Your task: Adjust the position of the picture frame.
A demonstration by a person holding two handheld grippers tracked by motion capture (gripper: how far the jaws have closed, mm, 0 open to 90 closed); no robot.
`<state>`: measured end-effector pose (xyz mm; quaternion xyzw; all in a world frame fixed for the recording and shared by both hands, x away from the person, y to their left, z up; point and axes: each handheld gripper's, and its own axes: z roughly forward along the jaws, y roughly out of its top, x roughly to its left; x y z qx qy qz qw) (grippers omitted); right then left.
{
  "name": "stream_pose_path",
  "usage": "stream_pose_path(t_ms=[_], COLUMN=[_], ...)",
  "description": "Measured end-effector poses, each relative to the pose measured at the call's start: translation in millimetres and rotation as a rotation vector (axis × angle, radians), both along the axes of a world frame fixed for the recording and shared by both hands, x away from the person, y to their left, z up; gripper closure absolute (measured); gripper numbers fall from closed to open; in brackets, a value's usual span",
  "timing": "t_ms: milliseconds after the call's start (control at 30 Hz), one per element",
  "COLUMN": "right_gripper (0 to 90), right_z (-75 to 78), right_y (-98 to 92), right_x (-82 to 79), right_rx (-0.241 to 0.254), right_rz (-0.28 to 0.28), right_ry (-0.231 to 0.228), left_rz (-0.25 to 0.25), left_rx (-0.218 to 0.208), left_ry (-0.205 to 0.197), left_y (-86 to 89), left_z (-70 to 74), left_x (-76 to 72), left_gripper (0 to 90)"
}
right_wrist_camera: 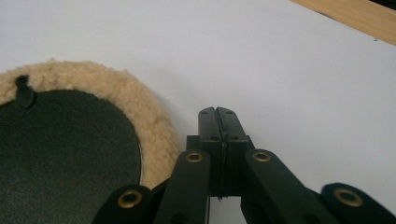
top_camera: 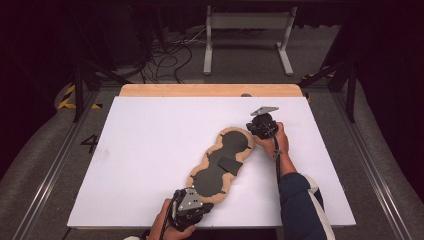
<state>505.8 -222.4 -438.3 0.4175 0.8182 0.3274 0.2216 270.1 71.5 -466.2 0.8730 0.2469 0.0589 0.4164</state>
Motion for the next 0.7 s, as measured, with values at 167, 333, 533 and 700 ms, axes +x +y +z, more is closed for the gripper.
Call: stream_pose_path(t_ms=[167,333,533,700], right_gripper=[90.0,90.0,90.0,90.0], right_z=[-5.5,-9.5,-9.4,-9.0], right_y=[3.3,0.5,-7.8,-8.5], right_x=[8.4,12.0,12.0,10.6], right_rx=[-0.025,0.004,0.019,0.016], right_rz=[0.037,0.066,0.107,0.112], right_ry=[0.035,0.052,0.067,0.072], left_rz=[0.025,0.036,0.101,0.116], left_rx=[0.004,0.008,-0.009,-0.018], left_ry=[0.006,0.007,-0.001,0.007], left_y=[5.5,11.6,33.0,42.8], left_z=[0.7,2.6,9.8,11.3], left_x=[4.0,6.2,13.0,19.2], left_gripper=[89.9,89.9,89.9,89.9])
